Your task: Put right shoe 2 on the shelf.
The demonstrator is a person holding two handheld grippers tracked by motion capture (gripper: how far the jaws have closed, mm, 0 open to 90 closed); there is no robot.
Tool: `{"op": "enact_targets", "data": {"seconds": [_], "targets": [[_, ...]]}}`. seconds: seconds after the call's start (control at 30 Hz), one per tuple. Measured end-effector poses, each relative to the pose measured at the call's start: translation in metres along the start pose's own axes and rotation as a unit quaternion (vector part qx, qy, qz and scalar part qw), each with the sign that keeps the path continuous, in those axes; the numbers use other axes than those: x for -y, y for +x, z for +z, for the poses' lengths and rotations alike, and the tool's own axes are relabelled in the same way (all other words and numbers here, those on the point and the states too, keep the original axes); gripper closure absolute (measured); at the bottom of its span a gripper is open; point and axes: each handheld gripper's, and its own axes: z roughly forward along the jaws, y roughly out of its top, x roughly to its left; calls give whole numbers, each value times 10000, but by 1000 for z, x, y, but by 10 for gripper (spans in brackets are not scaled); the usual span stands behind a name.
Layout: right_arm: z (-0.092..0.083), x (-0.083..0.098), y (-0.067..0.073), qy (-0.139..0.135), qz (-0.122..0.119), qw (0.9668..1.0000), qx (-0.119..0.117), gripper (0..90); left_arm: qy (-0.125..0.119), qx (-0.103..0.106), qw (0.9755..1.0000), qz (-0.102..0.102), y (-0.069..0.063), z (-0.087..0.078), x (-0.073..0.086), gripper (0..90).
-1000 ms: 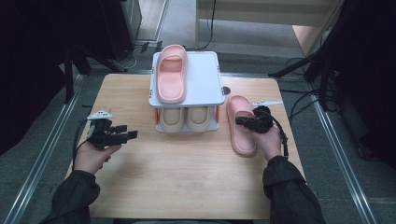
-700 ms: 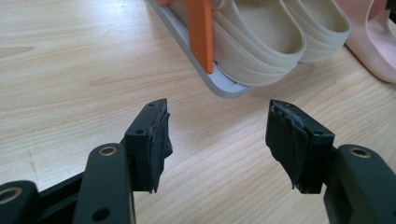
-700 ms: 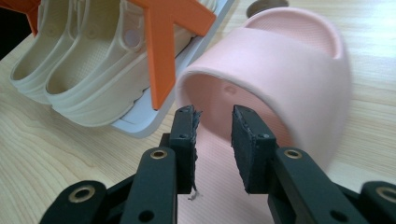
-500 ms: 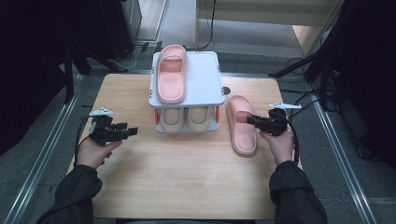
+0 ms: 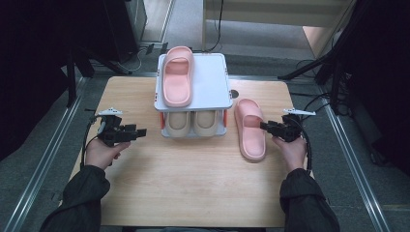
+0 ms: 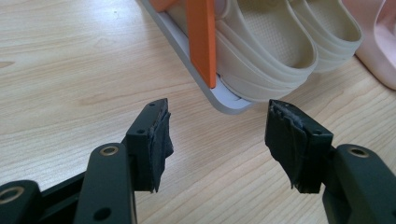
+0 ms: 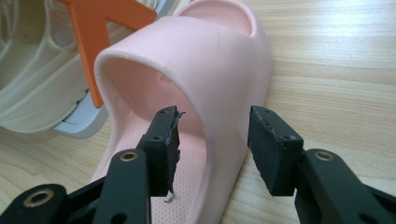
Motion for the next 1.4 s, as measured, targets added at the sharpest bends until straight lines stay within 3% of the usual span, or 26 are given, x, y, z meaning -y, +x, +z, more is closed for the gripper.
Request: {"op": "enact_targets", "data": {"seconds": [0.23,0.33,0.6,0.8,0.93,1.23,1.3,1.4], "targets": [[15,-4,6,76,-122,9998,146,542,-55,-31,10000,-53,2,-6,5,404],[20,-7,3,40,16,9996,262,554,-72,-48,9999,-85,3,-9,8,402],[27,-8,-2,106,111,9992,370,591,-84,-138,9998,-125,5,-15,16,402],[28,-10,-3,114,147,9990,409,622,-102,-167,9996,-179,8,-19,19,401],[27,-12,-2,106,164,9987,478,657,-210,8,9992,-343,8,-21,19,401],[20,-13,-9,136,412,9974,569,805,-168,-38,9995,-280,9,-20,19,400],[19,-14,-11,161,490,9972,535,797,-154,-51,9995,-281,9,-20,19,400],[17,-15,-9,229,423,9971,597,806,-117,-42,9995,-296,9,-19,19,399]]}}
